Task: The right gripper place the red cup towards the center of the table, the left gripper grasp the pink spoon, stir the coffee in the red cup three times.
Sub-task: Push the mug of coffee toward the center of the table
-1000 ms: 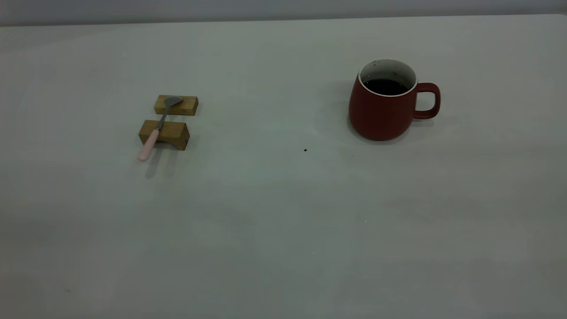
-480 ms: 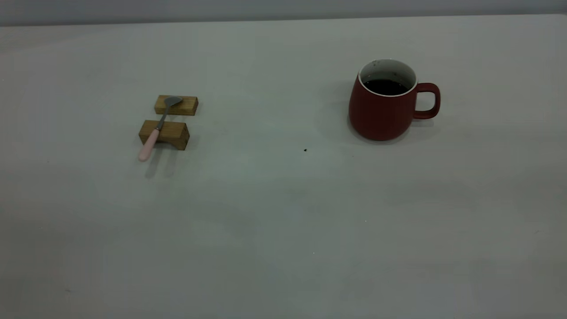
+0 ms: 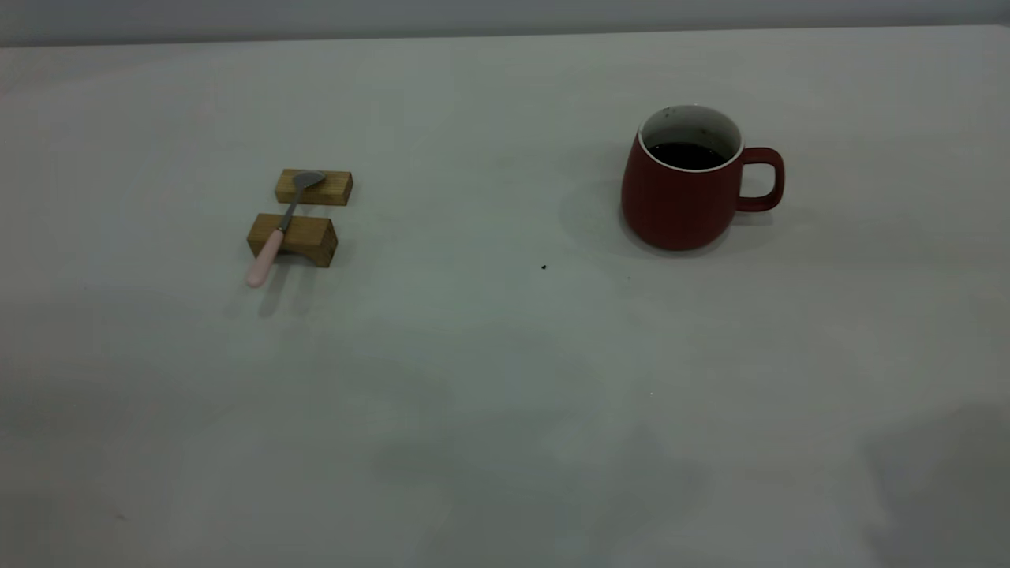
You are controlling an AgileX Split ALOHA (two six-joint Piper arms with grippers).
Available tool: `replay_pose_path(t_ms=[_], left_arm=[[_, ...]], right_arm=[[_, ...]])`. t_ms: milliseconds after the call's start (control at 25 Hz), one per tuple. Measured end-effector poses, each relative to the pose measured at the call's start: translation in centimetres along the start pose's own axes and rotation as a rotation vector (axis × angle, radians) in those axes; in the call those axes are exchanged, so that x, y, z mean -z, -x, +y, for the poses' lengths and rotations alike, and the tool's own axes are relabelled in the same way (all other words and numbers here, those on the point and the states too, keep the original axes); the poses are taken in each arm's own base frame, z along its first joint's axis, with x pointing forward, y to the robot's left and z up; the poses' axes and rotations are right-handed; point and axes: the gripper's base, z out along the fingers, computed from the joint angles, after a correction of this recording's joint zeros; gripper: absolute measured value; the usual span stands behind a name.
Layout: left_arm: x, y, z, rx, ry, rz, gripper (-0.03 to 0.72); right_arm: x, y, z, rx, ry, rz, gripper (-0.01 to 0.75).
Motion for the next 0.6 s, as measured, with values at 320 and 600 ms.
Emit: replay_pose_path(t_ms=[320,600], left_arm=[[0.0,0.0,0.0,0.000,0.000,0.000,0.384],[0.0,0.0,0.0,0.000,0.000,0.000,0.384]], right_arm=[[-8.0,5.9,-3.0,0.297,0.076,0.046,0.597],[-15.5,7.9,-5.1,0.719,0.159,0.063,0.578]])
